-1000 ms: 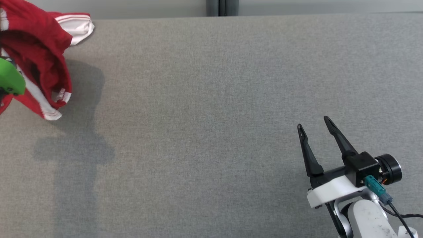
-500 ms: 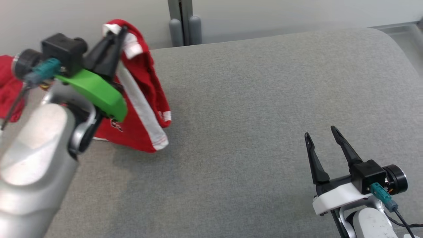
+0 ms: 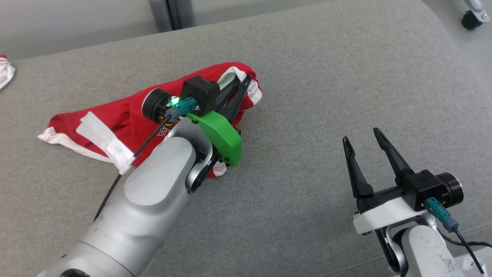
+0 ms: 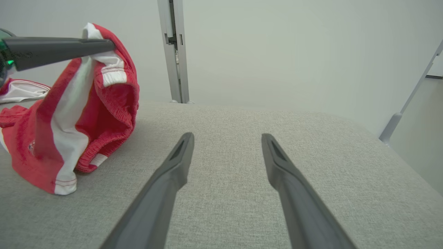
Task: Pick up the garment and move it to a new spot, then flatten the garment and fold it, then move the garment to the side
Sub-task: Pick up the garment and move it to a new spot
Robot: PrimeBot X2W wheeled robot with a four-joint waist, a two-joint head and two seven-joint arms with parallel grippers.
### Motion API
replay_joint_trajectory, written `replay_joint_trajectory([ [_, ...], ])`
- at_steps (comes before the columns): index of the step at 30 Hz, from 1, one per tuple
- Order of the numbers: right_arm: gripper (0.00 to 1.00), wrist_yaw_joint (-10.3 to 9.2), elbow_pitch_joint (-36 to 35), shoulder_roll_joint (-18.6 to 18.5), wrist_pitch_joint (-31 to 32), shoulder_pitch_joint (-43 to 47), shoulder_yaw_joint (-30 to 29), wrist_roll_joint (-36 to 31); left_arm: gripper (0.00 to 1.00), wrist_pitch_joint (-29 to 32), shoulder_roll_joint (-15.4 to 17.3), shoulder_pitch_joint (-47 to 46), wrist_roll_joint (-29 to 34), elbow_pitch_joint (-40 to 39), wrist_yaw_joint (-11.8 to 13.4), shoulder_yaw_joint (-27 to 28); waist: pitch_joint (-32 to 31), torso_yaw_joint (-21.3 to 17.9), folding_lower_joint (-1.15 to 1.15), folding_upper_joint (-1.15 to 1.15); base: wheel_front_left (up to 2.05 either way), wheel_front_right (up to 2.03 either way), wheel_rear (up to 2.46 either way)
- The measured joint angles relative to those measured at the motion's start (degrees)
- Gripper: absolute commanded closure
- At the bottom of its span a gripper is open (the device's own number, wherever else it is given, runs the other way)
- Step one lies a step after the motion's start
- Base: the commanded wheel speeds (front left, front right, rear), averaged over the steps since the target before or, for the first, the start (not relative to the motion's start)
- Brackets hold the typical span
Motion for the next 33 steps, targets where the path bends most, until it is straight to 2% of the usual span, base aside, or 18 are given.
replay_joint_trajectory([
  [1, 0.00, 0.00, -0.03, 0.01, 0.00, -0.21, 0.10, 0.12, 0.13, -1.09, -0.60, -0.37, -0.03, 2.08, -0.01, -0.16, 0.59, -0.45, 0.00, 0.00, 0.00, 0.00, 0.00],
  [2, 0.00, 0.00, -0.05, 0.00, 0.00, -0.47, 0.09, 0.27, 0.00, -2.03, -1.10, -0.76, -0.11, 3.98, -0.05, -0.24, 1.16, -0.87, 0.00, 0.00, 0.00, 0.00, 0.00],
  [8, 0.00, 0.00, 0.07, -0.02, 0.00, -0.75, -0.89, 0.36, 0.00, -4.97, -2.98, -2.23, 0.15, 10.43, -0.16, -1.92, 4.07, -2.25, 0.00, 0.00, 0.00, 0.00, 0.00],
  [14, 0.00, 0.00, 0.35, 0.00, 0.00, -0.87, -1.27, 0.24, 0.00, -5.69, -3.54, -1.50, -0.14, 10.43, -0.19, -1.80, 4.52, -0.89, 0.00, 0.00, 0.00, 0.00, 0.00],
  [23, 0.00, 0.00, 0.33, 0.01, 0.00, -0.87, -2.42, -0.82, 0.00, -5.87, -1.80, 7.92, 4.11, 0.01, -0.13, 7.36, 1.78, 2.68, 0.00, 0.00, 0.00, 0.00, 0.00],
  [33, 0.00, 0.00, 1.42, 0.01, 0.00, 1.40, -3.87, -1.27, 0.00, -5.87, -1.51, 25.21, 9.94, -10.20, 0.59, 19.00, -4.25, 5.75, 0.00, 0.00, 0.00, 0.00, 0.00],
])
